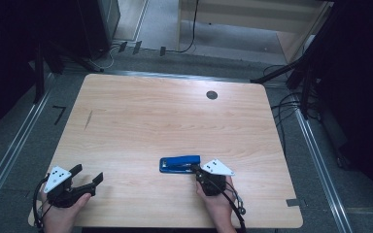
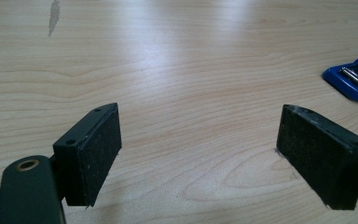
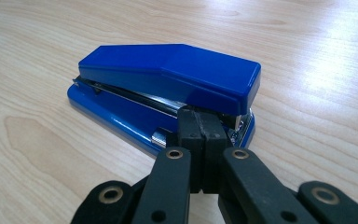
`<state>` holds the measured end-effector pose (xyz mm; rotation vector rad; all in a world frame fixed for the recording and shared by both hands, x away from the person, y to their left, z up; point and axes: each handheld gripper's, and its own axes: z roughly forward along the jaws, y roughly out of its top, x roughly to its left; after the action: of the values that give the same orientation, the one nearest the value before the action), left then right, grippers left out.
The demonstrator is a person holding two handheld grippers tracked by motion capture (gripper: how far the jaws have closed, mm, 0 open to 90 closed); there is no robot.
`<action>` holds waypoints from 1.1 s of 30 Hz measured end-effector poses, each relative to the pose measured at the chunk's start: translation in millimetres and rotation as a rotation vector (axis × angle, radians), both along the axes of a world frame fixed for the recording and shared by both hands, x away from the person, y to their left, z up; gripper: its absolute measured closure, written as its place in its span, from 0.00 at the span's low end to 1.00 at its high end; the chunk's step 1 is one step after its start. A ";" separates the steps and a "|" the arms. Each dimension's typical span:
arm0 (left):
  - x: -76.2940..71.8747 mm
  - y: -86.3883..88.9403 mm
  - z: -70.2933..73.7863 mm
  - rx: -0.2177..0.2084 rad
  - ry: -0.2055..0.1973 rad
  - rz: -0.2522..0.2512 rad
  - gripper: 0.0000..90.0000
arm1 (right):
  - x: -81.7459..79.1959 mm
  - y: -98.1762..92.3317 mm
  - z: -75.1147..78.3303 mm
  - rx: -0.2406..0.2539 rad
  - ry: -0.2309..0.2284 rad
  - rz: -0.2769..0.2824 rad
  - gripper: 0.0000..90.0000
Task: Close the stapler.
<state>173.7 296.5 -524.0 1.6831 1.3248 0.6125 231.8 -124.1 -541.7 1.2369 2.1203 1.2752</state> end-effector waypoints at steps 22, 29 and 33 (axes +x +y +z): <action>0.5 0.0 -0.2 0.000 0.002 0.005 0.16 | 3.2 -0.4 -0.4 0.007 -0.009 -0.001 1.00; 0.8 0.1 -0.2 0.002 0.003 0.006 0.16 | -4.2 -6.2 6.5 0.038 -0.033 0.009 1.00; 0.8 0.2 -0.2 0.003 0.003 0.008 0.16 | -6.2 -13.5 15.9 0.053 -0.054 0.006 1.00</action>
<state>174.5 296.6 -524.2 1.6830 1.3340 0.6168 225.6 -137.6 -525.8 1.2039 2.0665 1.3598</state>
